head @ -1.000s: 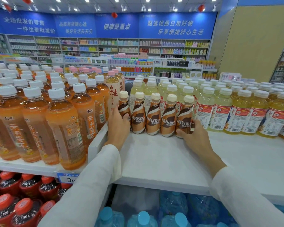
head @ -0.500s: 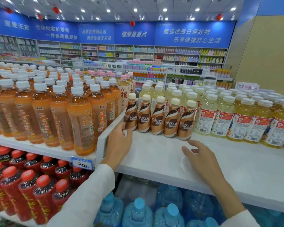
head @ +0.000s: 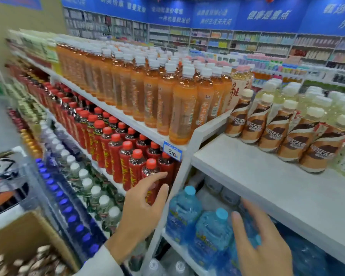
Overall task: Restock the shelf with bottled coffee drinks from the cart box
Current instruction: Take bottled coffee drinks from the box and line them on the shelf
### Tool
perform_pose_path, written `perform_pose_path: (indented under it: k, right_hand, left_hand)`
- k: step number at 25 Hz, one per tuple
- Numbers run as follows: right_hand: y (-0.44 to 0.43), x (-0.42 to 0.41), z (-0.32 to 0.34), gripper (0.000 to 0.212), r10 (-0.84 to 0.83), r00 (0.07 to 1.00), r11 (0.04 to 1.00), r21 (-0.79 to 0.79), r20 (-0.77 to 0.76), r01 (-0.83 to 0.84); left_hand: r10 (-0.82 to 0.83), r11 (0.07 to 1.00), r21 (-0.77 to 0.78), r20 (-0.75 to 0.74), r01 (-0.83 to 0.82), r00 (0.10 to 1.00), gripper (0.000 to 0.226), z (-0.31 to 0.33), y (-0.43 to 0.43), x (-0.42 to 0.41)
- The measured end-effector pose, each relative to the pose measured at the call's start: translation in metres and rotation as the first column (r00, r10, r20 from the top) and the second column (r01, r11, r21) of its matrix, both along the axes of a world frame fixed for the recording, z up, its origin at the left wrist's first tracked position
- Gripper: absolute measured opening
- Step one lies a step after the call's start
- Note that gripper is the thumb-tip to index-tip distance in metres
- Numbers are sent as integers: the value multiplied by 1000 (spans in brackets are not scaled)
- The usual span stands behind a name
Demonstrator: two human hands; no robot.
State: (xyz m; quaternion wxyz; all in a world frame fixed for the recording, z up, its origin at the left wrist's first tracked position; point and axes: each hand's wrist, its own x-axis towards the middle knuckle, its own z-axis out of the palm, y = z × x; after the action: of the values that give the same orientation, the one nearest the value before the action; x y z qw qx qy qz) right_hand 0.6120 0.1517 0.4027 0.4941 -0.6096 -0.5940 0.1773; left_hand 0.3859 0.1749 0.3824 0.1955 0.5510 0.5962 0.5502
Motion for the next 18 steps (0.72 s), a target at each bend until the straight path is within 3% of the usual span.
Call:
perform_pose_path:
  k: [3,5,8,12,18]
  right_hand:
    - [-9,-55,-40,43,118,993,991,61,-10,-117]
    - [-17,-101,-68,45,216,975,976,-24,-44,-217]
    - [-22,-167,-119,20,338,938,911,-226,-73,-346]
    - [-37,-259,-174,31,606,792,621,-576,-79,-532]
    - [-65,-366,-237,24,725,688,440,-740,-40,-508]
  left_hand:
    - [112,987,-124,44,-106,993,30,-39,-44,-43]
    - [193,956,-237,61,-174,979,28,-69,-75,-75]
    - [344,872,-401,100,-279,934,22,-115,-120,-123]
    - [557,727,-581,186,-367,809,17,-161,-182,-192]
    - [670,496,-795,95,-349,736,27,-238,-230,-292]
